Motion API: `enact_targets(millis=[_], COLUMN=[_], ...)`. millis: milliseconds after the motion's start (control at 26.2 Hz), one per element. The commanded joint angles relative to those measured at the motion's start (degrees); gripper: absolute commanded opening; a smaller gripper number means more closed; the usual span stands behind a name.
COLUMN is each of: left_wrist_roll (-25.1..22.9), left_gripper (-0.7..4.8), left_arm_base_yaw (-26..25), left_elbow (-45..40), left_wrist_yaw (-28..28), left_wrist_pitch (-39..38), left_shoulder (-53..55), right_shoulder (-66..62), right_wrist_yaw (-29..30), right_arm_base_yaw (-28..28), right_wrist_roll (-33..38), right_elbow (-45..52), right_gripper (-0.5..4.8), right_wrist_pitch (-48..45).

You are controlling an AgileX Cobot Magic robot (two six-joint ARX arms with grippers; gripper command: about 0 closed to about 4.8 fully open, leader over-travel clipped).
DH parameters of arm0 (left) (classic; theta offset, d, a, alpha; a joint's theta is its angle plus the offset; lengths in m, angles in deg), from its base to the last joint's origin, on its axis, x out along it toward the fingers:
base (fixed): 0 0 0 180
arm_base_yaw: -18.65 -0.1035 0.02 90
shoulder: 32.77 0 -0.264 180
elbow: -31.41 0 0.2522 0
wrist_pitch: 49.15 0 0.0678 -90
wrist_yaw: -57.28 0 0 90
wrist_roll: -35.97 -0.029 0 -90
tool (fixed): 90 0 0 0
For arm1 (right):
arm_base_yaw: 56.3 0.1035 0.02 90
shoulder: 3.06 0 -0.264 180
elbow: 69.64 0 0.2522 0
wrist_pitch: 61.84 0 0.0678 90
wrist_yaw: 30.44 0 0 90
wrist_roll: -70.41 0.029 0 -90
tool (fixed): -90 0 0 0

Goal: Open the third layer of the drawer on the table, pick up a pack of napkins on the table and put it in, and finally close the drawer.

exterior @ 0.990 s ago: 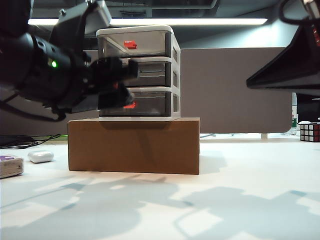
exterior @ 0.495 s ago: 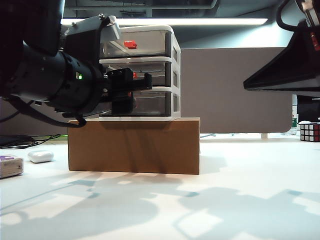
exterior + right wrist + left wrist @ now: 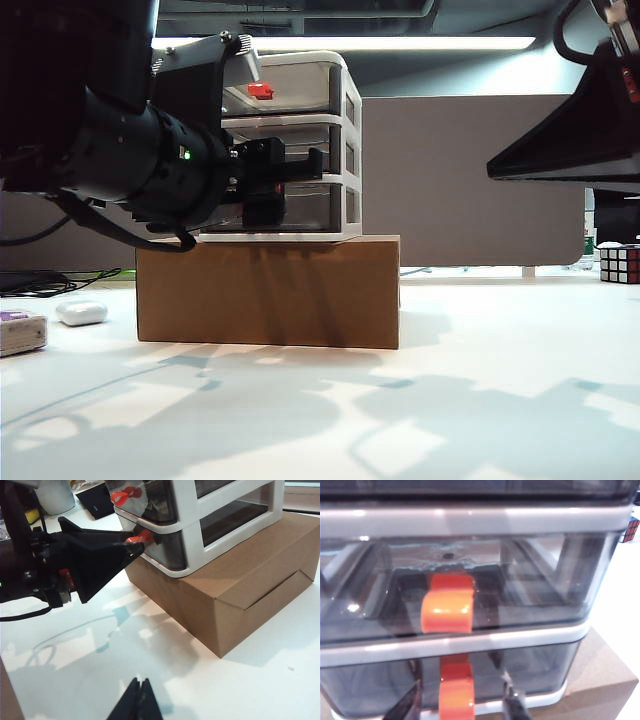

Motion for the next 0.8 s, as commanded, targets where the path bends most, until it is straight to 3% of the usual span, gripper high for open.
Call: enact_targets(millis=[38,800], left_wrist_roll=[-0.2,-0.2], left_gripper=[1.41,1.23], left_arm_base_yaw=[0.0,0.0], left_elbow=[0.3,0.4], left_wrist_yaw=[0.1,0.1], left_wrist_pitch=[-0.7,-0.9], left_shoulder=[-0.2,-0.2], right_shoulder=[0.1,0.1], right_wrist_yaw=[0.1,0.1], right_arm_base_yaw=[0.0,0.0], right_wrist_roll=[-0.2,-0.2], right_elbow=[-0.3,-0.3], right_gripper=[-0.06,-0.06], right_wrist_pitch=[-1.1,-1.1])
